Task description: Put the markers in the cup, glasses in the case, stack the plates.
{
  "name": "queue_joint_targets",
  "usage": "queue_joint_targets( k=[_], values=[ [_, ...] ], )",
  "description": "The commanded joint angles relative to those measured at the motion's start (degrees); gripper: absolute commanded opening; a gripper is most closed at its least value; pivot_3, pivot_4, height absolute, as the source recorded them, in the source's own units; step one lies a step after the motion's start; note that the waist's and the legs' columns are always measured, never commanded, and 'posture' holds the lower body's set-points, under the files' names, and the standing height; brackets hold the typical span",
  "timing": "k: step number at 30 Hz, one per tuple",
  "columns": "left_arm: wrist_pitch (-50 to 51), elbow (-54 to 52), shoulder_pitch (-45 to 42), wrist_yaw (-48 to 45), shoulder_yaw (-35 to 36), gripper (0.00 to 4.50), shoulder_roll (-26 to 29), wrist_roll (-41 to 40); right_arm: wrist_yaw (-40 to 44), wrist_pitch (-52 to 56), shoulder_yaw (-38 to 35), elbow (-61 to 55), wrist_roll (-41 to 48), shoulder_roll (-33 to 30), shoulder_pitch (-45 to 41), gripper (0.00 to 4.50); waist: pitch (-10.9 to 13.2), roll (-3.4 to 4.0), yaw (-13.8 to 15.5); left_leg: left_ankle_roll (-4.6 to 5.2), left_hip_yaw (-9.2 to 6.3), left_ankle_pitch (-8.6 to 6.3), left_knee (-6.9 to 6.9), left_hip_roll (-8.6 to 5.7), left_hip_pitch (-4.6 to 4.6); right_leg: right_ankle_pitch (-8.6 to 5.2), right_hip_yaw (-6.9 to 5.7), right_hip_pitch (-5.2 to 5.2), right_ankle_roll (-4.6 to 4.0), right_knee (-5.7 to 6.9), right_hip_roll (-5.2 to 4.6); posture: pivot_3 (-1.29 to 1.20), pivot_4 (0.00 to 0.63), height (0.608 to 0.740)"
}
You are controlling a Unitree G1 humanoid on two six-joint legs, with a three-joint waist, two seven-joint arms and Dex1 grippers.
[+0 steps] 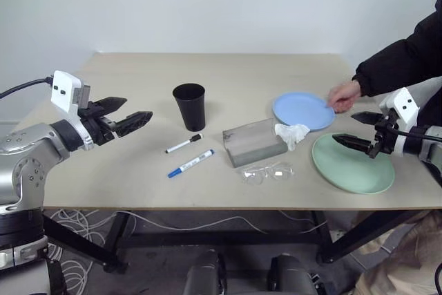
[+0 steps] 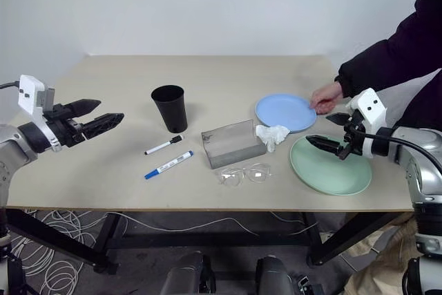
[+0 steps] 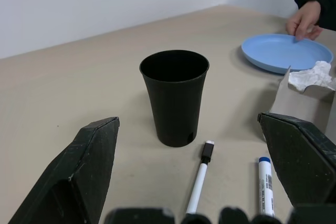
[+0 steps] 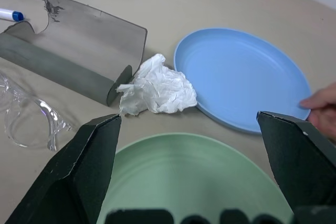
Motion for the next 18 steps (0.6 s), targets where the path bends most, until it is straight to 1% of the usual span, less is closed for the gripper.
queue_joint_targets(
  k=[1, 11, 18],
  values=[
    [-1.13, -0.26, -1.49, -0.12, -0.06, 4.49, -0.32, -0.16, 0.01, -0.03, -2.50, -1.83, 0.78, -1.73, -0.58, 4.50, 0.00, 0.00, 0.02, 0.01, 0.00, 0.00, 0.01, 0.00, 0.00, 0.00, 0.00, 0.01, 0.00, 0.00, 0.00, 0.00, 0.000, 0.639],
    [-1.57, -0.02, -1.26, -0.40, -0.70, 4.49, -1.37, -0.07, 0.68, 0.49, -3.25, -1.84, 1.13, -3.37, 0.79, 4.50, 0.00, 0.00, 0.01, 0.05, -0.01, -0.03, 0.02, -0.01, 0.00, 0.00, 0.00, 0.02, 0.00, 0.00, 0.00, 0.00, 0.000, 0.639],
    [-1.45, -2.04, 0.26, 0.46, -1.13, 4.49, -3.20, -0.32, 1.62, -0.74, -3.08, -0.83, 0.69, -4.06, 1.80, 4.50, 0.00, 0.00, 0.01, 0.07, -0.02, -0.03, 0.04, -0.01, 0.00, 0.00, 0.01, 0.02, 0.00, 0.00, 0.00, 0.00, 0.000, 0.639]
  ],
)
